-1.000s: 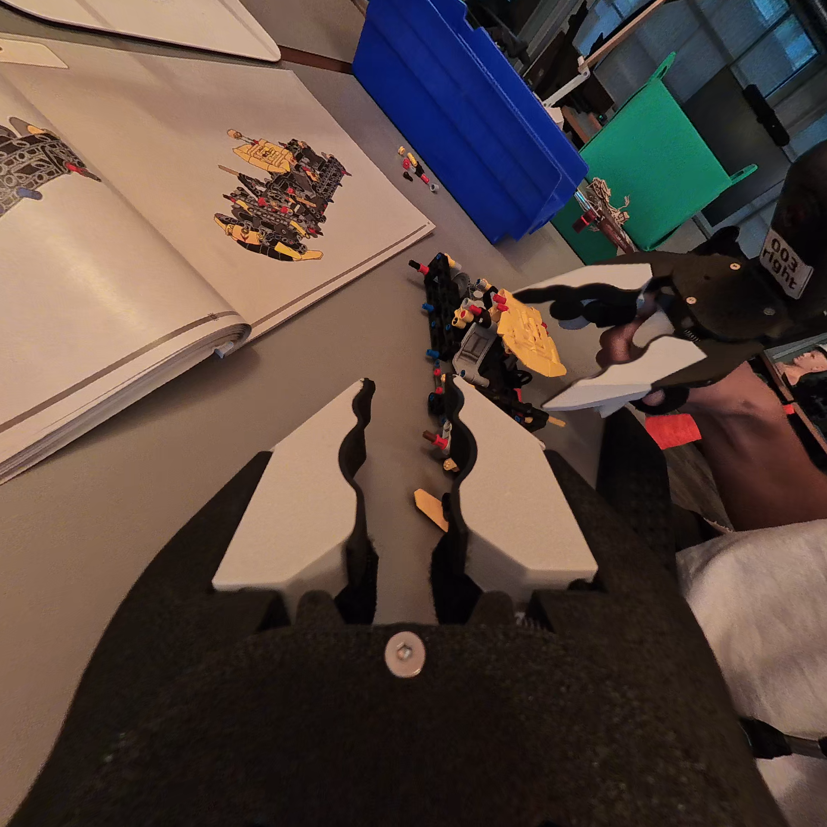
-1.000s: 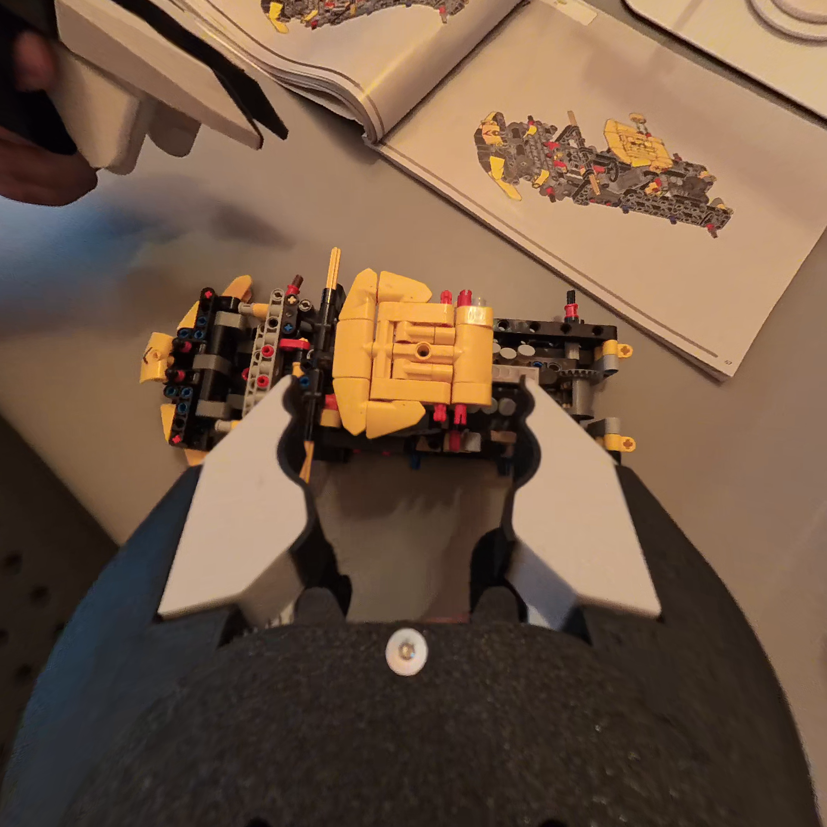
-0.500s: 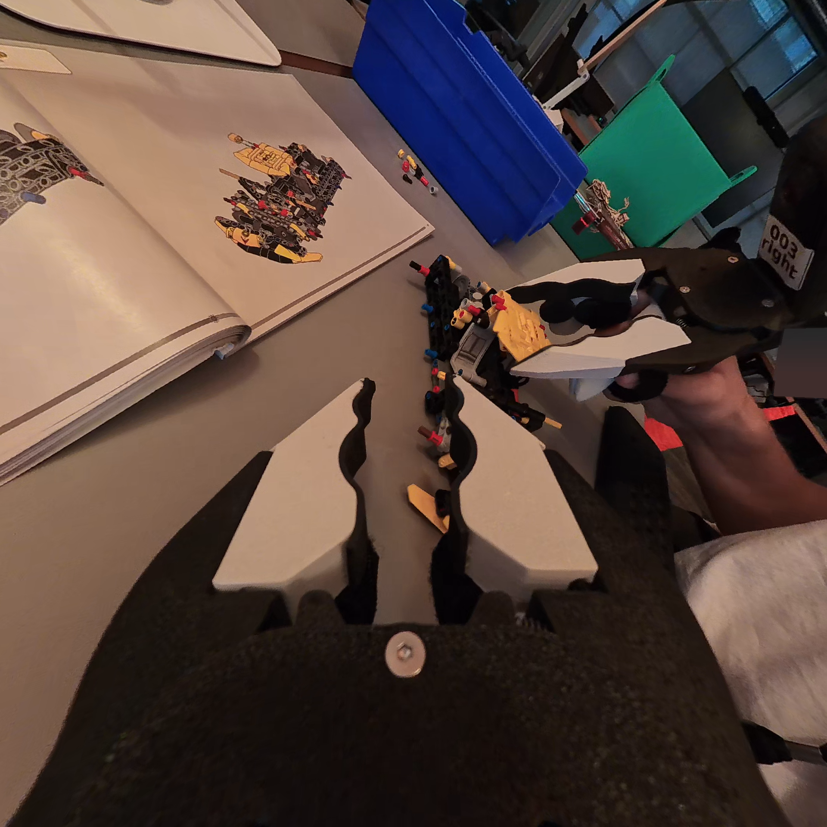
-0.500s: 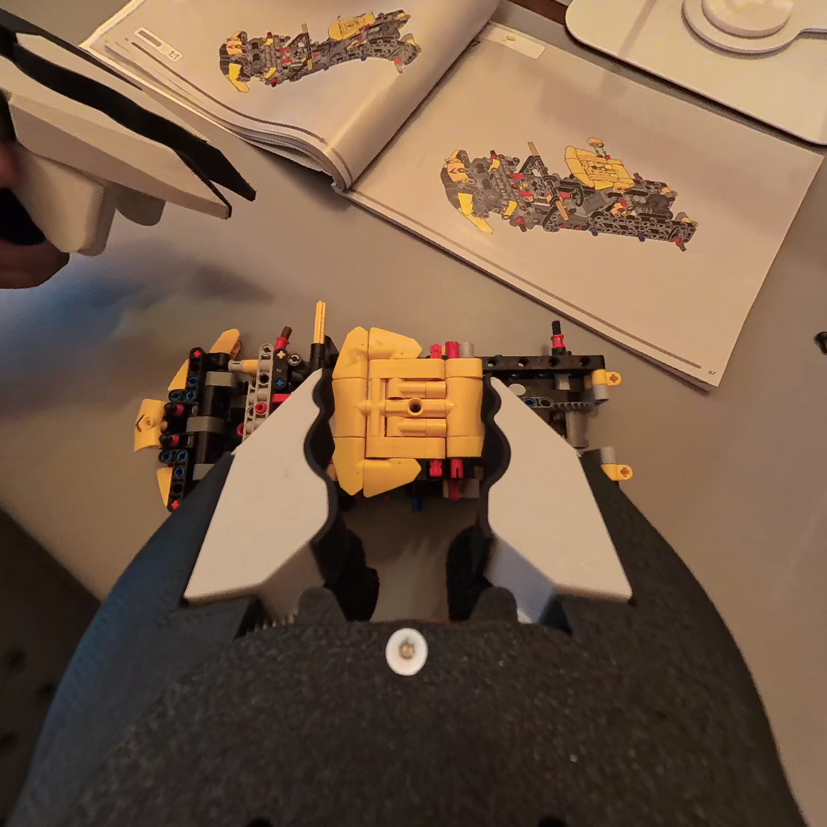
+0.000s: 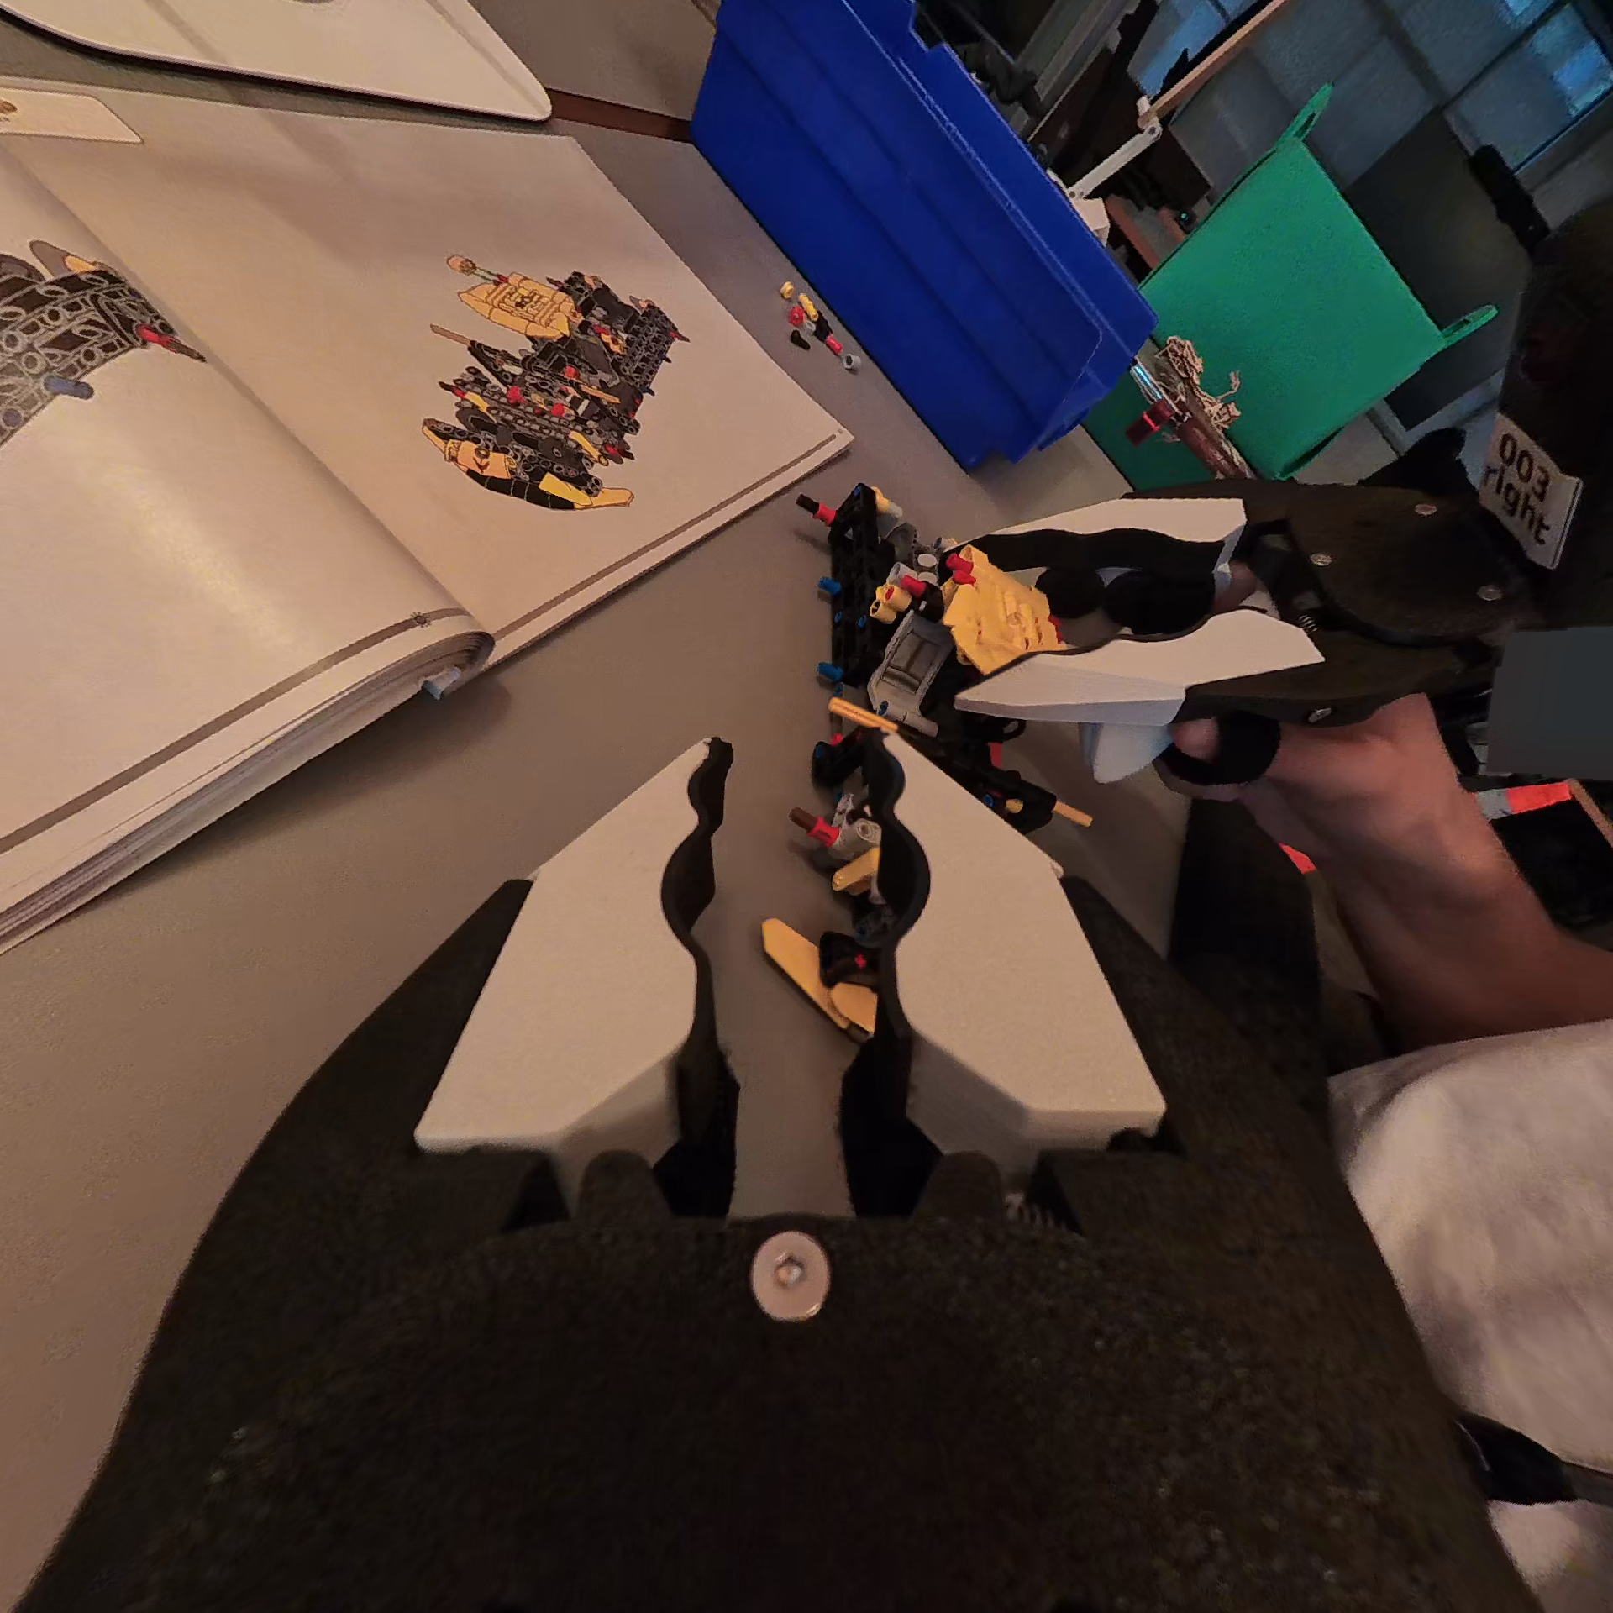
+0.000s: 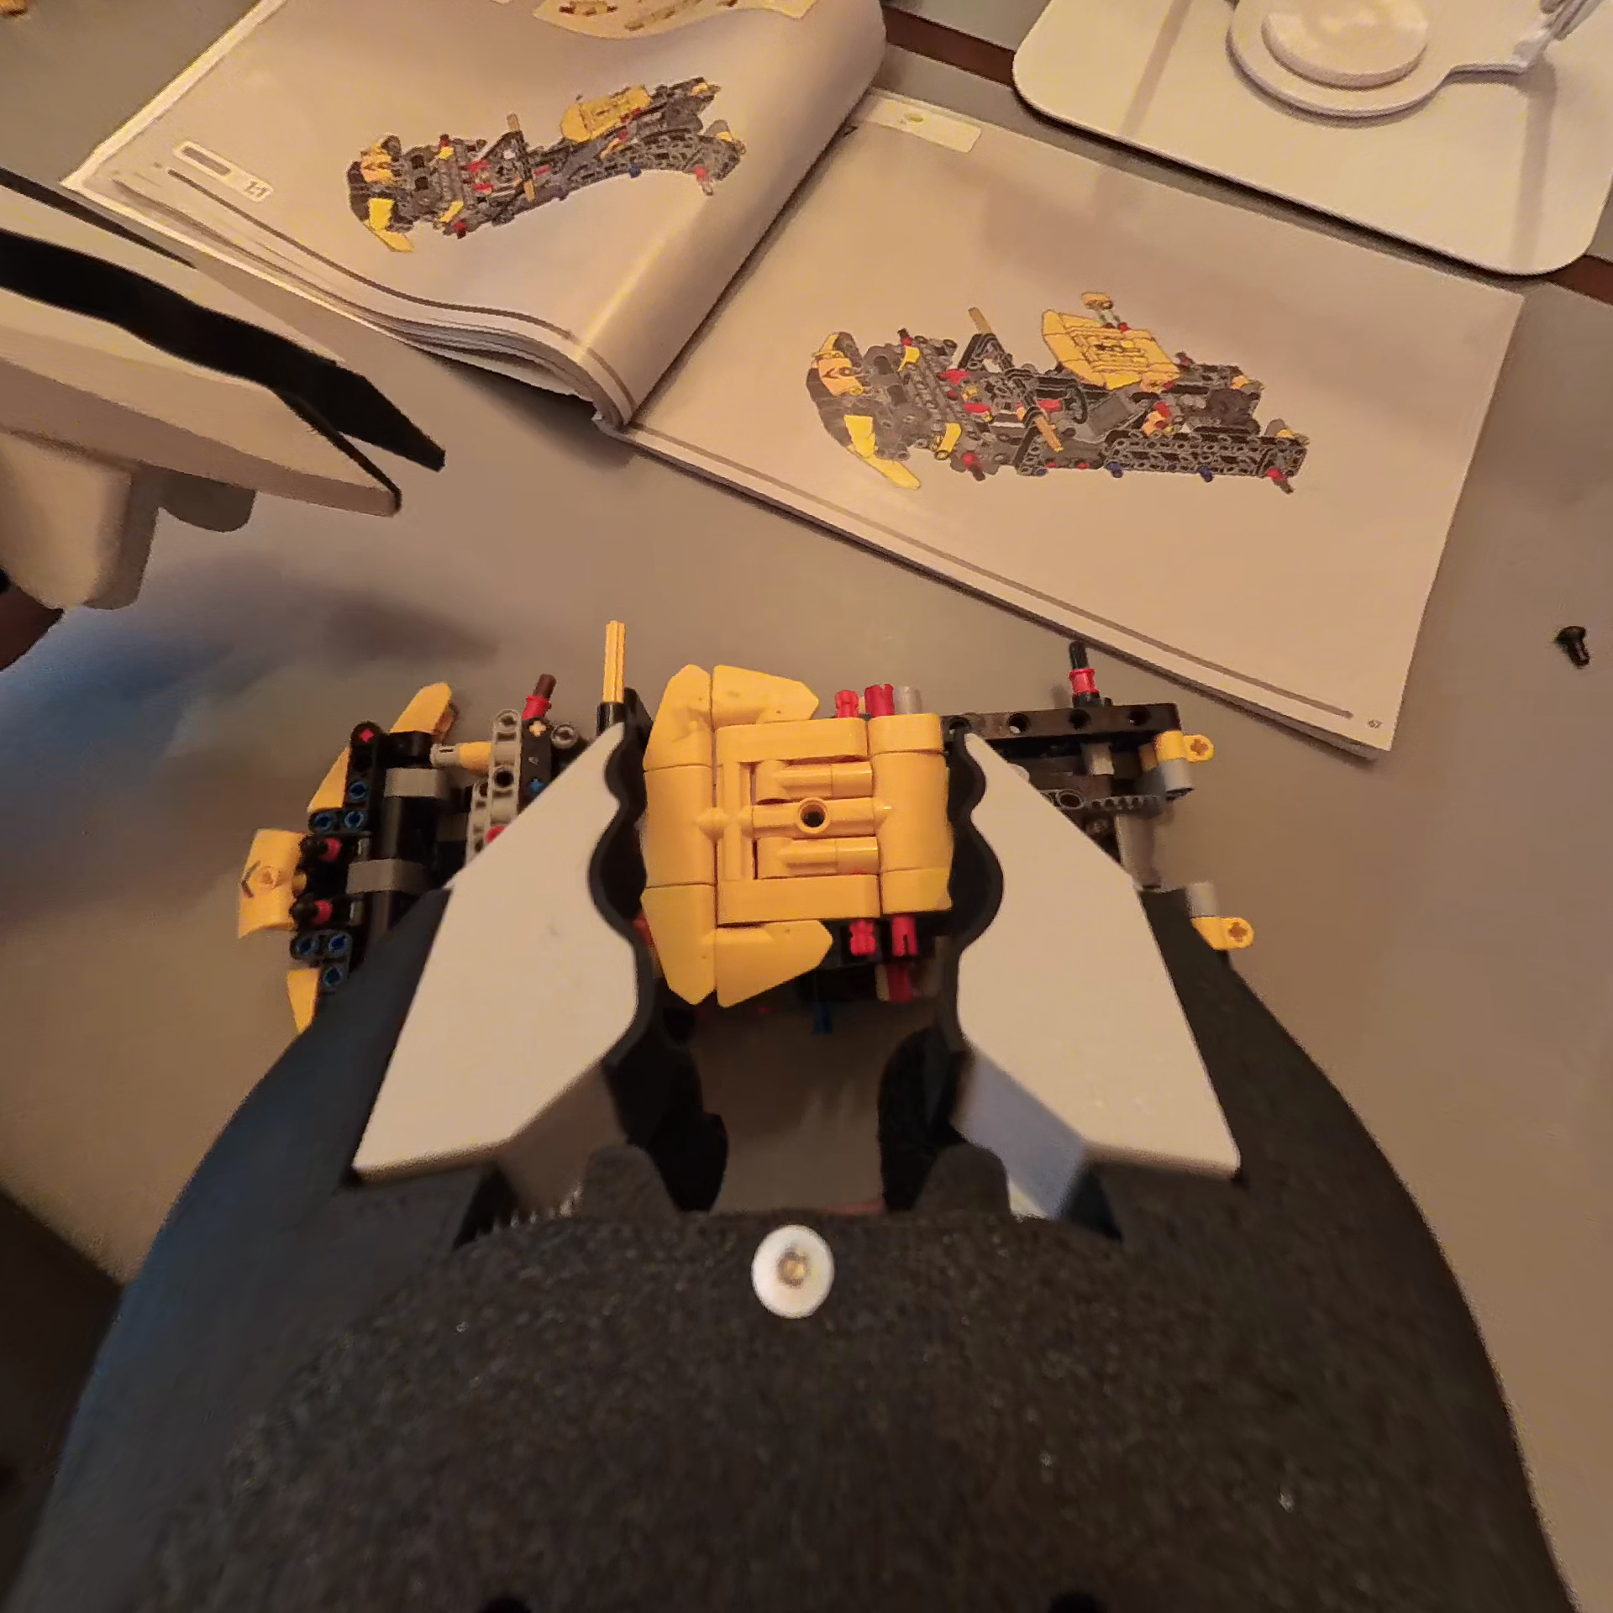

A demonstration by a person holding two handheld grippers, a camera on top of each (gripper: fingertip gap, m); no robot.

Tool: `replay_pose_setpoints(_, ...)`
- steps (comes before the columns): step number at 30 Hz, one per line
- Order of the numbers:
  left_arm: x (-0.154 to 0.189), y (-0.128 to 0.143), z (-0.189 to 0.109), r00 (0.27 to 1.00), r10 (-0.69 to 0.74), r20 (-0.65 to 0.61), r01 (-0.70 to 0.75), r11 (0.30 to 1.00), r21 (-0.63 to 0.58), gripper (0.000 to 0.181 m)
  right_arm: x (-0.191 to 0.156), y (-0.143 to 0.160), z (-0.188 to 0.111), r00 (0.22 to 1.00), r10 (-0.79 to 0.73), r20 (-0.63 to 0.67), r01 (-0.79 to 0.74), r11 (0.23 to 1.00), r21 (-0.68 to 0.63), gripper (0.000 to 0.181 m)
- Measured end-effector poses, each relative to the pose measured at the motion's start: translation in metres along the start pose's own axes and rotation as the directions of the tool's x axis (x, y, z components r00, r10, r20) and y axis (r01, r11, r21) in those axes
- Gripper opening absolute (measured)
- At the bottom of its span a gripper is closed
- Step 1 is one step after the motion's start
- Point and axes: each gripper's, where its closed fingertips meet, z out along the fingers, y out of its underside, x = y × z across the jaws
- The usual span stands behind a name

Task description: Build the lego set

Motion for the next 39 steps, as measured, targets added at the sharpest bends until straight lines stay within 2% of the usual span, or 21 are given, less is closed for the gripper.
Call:
replay_pose_setpoints(8,-0.002,-0.002,-0.004,0.999,0.025,0.027,-0.025,1.0,-0.006,0.033,0.012,-0.002,0.001,0.992,0.095,-0.079,-0.094,0.996,0.01,0.069)
replay_pose_setpoints(12,-0.016,-0.005,-0.015,0.979,0.134,0.156,-0.134,0.991,-0.011,0.033,0.008,-0.006,-0.001,0.988,0.147,-0.056,-0.145,0.989,0.042,0.071)
replay_pose_setpoints(16,-0.055,-0.007,-0.054,0.894,0.201,0.4,-0.234,0.972,0.034,0.033,0.01,-0.031,-0.018,0.992,0.128,0.021,-0.13,0.978,0.165,0.09)
replay_pose_setpoints(17,-0.064,-0.006,-0.067,0.874,0.176,0.453,-0.229,0.971,0.065,0.033,0.007,-0.044,-0.022,0.99,0.107,0.094,-0.125,0.968,0.218,0.089)
replay_pose_setpoints(19,-0.076,-0.007,-0.091,0.852,0.112,0.512,-0.212,0.967,0.142,0.034,0.009,-0.061,-0.025,0.971,0.072,0.227,-0.131,0.957,0.259,0.072)
replay_pose_setpoints(21,-0.084,-0.01,-0.11,0.827,0.07,0.557,-0.213,0.957,0.196,0.037,0.022,-0.079,-0.021,0.951,0.05,0.306,-0.142,0.948,0.286,0.073)
replay_pose_setpoints(24,-0.089,-0.022,-0.129,0.79,0.042,0.611,-0.251,0.932,0.26,0.044,0.053,-0.091,-0.003,0.968,-0.036,0.248,-0.045,0.948,0.314,0.075)
replay_pose_setpoints(26,-0.091,-0.023,-0.13,0.779,0.034,0.626,-0.254,0.93,0.266,0.055,0.066,-0.088,0.004,0.973,-0.014,0.23,-0.063,0.944,0.323,0.074)
replay_pose_setpoints(30,-0.091,-0.021,-0.121,0.78,0.026,0.626,-0.236,0.937,0.256,0.074,0.083,-0.061,0.005,0.984,0.061,0.17,-0.112,0.943,0.312,0.069)
replay_pose_setpoints(32,-0.091,-0.022,-0.117,0.778,0.032,0.628,-0.243,0.937,0.252,0.075,0.089,-0.059,-0.001,0.99,0.054,0.131,-0.096,0.935,0.34,0.057)
replay_pose_setpoints(39,-0.09,-0.028,-0.104,0.794,0.046,0.607,-0.247,0.936,0.251,0.074,0.1,-0.055,0.001,0.994,0.07,0.09,-0.095,0.946,0.309,0.058)
